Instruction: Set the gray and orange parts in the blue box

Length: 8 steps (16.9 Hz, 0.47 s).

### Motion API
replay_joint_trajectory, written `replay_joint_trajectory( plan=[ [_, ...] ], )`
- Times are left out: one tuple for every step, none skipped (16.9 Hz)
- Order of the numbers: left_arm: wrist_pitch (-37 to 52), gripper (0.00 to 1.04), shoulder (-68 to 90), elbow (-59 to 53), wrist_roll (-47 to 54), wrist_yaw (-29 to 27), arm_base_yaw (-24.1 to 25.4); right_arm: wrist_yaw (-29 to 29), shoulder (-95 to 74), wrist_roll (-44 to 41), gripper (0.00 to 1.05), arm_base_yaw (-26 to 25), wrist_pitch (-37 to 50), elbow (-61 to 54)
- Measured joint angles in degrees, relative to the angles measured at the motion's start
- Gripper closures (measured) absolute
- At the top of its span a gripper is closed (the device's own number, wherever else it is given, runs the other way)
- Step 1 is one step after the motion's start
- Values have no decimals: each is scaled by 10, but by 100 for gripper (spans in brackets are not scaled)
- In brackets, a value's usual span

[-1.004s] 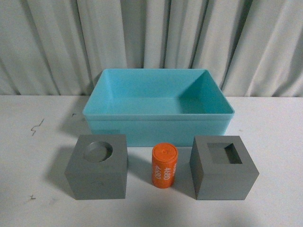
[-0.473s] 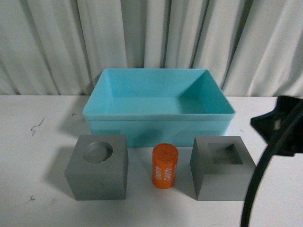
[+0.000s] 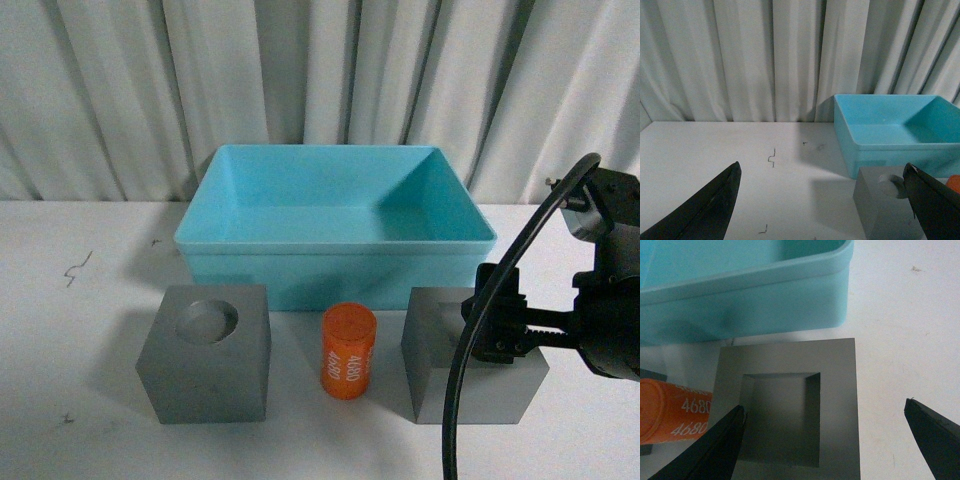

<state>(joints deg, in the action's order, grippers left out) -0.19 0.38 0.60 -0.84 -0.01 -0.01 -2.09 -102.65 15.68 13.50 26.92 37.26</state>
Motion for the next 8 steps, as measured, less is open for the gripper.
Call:
replay_joint_trajectory(
  plan=[
    [0, 7, 0, 0, 0, 0, 0, 0, -14, 5, 6, 0, 0, 7],
    [0, 7, 0, 0, 0, 0, 0, 3, -27, 8, 6, 0, -1, 14],
    [0, 7, 0, 0, 0, 0, 0, 6, -42, 13, 6, 0, 1, 21],
    [0, 7, 0, 0, 0, 0, 0, 11, -53, 16, 6, 1, -2, 24],
    [0, 7, 0, 0, 0, 0, 0, 13, -60, 26, 8, 1, 1, 25],
    [0, 7, 0, 0, 0, 0, 0, 20, -61, 29, 18, 4, 1, 28],
    [0, 7, 0, 0, 0, 0, 0, 22, -62, 33, 29, 5, 2, 28],
    [0, 7, 0, 0, 0, 0, 0, 24, -62, 38, 40, 8, 7, 26]
  ],
)
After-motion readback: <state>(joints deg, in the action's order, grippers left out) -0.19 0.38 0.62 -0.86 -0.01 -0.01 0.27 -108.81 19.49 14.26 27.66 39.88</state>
